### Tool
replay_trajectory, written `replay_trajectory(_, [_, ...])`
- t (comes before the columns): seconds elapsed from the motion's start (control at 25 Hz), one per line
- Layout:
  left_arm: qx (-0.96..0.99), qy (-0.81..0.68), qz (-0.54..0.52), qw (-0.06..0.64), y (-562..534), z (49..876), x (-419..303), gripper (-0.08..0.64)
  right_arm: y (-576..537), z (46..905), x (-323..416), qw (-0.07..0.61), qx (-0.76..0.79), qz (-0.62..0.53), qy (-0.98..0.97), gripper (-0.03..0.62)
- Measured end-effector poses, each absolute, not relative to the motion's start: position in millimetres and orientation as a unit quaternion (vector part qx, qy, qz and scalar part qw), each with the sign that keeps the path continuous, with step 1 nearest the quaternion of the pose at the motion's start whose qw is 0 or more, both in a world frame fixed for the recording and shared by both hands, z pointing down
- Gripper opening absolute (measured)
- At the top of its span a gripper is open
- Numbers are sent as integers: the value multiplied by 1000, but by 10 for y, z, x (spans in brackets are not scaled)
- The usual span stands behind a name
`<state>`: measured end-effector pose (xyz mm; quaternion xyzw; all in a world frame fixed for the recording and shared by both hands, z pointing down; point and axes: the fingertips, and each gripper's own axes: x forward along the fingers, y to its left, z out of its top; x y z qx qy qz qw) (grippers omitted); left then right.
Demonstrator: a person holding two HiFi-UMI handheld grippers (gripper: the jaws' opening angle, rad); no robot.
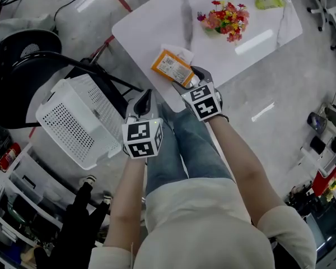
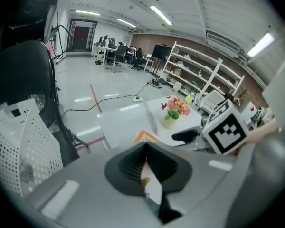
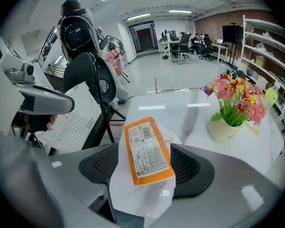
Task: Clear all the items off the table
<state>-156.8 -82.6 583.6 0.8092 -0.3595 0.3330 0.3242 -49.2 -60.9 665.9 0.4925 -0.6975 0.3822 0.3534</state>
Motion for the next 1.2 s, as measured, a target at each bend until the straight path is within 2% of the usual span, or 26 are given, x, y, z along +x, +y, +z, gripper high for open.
replay_trajectory(0.24, [802, -366, 333, 335, -857, 6004, -1628, 9, -668, 6903, -533, 370, 479, 386, -696, 411])
replay_trajectory(0.72, [791, -366, 345, 348, -775, 6331, -1722, 9, -627, 7338, -677, 419, 431, 377, -705, 505])
replay_trajectory(1.2, [789, -362, 347, 356, -675, 6460, -1745, 9, -677, 7660, -628, 465, 434, 349, -688, 525])
